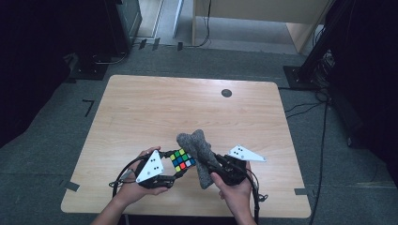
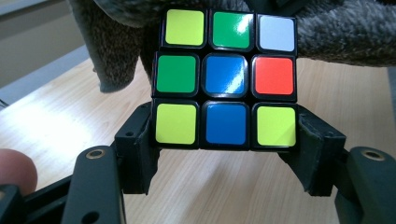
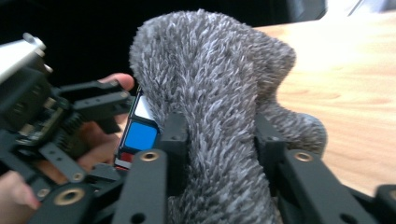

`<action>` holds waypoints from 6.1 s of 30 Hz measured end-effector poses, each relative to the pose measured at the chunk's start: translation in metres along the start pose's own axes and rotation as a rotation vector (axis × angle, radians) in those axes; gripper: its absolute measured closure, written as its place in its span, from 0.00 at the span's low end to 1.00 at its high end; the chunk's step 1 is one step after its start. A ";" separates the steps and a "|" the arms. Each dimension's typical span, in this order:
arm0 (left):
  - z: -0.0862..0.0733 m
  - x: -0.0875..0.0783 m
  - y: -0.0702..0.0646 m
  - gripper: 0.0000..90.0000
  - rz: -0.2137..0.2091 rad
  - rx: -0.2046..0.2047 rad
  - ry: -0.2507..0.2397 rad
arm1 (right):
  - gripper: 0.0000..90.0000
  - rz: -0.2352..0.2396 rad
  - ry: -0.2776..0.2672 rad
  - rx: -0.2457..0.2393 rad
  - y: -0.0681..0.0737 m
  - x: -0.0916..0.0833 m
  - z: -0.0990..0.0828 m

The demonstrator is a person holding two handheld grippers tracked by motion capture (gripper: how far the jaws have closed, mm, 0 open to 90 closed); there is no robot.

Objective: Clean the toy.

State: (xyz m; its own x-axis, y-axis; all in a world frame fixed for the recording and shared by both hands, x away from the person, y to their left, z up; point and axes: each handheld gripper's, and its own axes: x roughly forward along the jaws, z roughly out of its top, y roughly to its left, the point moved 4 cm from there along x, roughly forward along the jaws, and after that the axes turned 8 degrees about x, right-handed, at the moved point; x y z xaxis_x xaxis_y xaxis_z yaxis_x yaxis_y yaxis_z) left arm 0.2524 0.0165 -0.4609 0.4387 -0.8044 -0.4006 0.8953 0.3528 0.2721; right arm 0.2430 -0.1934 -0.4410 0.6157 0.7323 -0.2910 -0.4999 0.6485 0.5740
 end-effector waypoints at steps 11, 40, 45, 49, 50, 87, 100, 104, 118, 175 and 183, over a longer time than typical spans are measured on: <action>-0.004 0.003 -0.001 0.38 0.029 0.035 0.047 | 0.83 0.061 -0.018 -0.085 0.015 -0.005 0.001; -0.008 0.010 0.001 0.38 0.131 0.081 0.171 | 0.83 -0.131 -0.036 -0.294 0.024 -0.003 -0.004; -0.010 0.019 -0.007 0.38 0.141 0.097 0.235 | 0.83 -0.268 0.063 -0.599 0.054 0.020 -0.031; -0.007 0.019 -0.010 0.39 0.140 0.118 0.243 | 0.83 -0.328 0.099 -0.726 0.061 0.032 -0.048; -0.006 0.018 -0.010 0.39 0.127 0.106 0.238 | 0.83 -0.327 0.098 -0.725 0.060 0.032 -0.047; -0.005 0.011 -0.004 0.38 0.116 0.039 0.154 | 0.82 -0.254 -0.051 -0.543 0.051 0.005 -0.022; -0.001 0.006 -0.002 0.38 0.107 0.029 0.111 | 0.82 -0.279 -0.092 -0.451 0.033 -0.007 -0.008; -0.001 0.008 -0.004 0.38 0.100 0.040 0.116 | 0.82 -0.162 -0.056 -0.536 0.055 0.002 -0.021; 0.002 0.002 -0.002 0.38 0.095 0.021 0.081 | 0.81 -0.252 -0.108 -0.407 0.028 -0.012 -0.002; 0.015 -0.037 0.028 0.38 -0.016 -0.275 -0.283 | 0.81 0.144 0.090 -0.305 0.022 0.030 -0.039; 0.016 -0.030 0.023 0.38 -0.042 -0.272 -0.267 | 0.82 0.120 -0.053 -0.307 0.016 0.017 -0.026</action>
State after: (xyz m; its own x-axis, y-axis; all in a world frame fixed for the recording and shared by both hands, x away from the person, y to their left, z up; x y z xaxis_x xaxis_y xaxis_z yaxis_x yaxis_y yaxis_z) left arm 0.2583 0.0412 -0.4292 0.3980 -0.9043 -0.1547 0.9155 0.4023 0.0040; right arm 0.2294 -0.1652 -0.4566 0.5681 0.8006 -0.1907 -0.7260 0.5966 0.3421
